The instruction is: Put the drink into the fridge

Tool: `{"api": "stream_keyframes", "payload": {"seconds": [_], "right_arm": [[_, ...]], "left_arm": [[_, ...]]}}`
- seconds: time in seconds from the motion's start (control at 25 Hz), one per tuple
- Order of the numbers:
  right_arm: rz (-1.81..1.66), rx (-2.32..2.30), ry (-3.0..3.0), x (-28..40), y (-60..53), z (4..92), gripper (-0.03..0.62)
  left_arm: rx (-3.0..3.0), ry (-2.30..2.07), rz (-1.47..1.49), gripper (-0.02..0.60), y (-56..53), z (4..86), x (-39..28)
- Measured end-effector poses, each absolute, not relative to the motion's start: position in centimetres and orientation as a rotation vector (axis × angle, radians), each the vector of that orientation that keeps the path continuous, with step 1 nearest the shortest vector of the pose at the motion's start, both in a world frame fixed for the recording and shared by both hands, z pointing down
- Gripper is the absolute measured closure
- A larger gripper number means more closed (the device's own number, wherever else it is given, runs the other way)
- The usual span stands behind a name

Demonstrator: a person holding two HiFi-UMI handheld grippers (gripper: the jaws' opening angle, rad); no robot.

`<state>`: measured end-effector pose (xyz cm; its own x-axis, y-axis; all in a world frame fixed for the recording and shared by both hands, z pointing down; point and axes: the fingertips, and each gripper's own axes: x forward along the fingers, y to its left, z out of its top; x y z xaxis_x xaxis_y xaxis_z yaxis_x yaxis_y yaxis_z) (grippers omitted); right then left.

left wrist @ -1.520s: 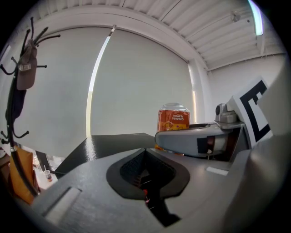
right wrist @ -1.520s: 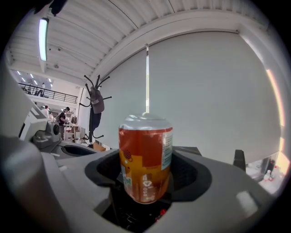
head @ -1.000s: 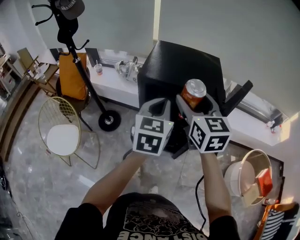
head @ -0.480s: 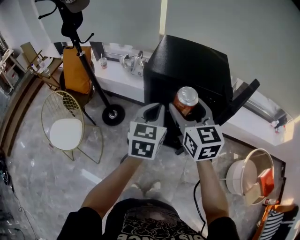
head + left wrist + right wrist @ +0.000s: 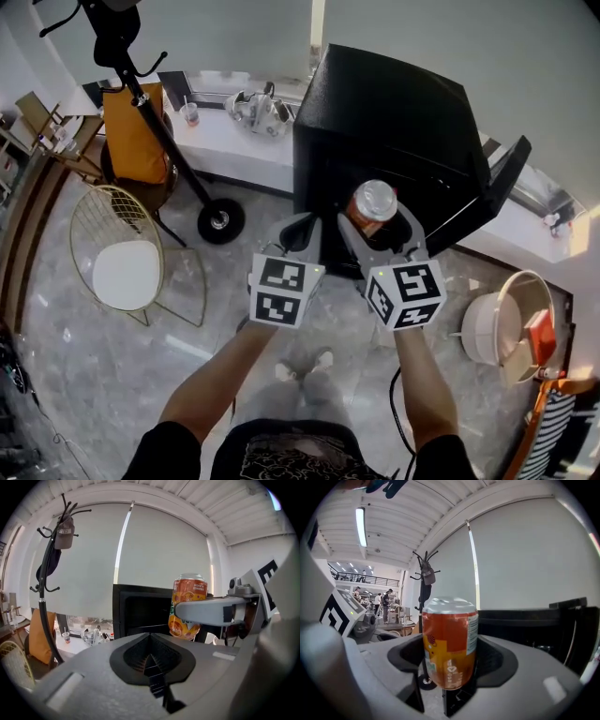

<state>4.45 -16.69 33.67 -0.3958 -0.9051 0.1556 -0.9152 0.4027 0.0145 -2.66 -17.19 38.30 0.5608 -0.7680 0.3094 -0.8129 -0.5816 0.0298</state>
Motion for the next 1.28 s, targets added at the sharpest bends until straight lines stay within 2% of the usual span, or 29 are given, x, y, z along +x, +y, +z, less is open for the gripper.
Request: {"api": "stream_keyframes", "payload": {"seconds": [0.4,1.28], "right_arm": [[0.172,1.754,-2.442,4.2,-18.3,41.6,0.269],[0.116,1.745,-2.470,7.6,-27.7,55.8,0.269]], "left_arm": [[2.662,-1.225,0.450,0.577,-17.7,44.4,-2.8],[2.618,-1.266,0.428,0.577,-23.9,56.1,1.4]]}}
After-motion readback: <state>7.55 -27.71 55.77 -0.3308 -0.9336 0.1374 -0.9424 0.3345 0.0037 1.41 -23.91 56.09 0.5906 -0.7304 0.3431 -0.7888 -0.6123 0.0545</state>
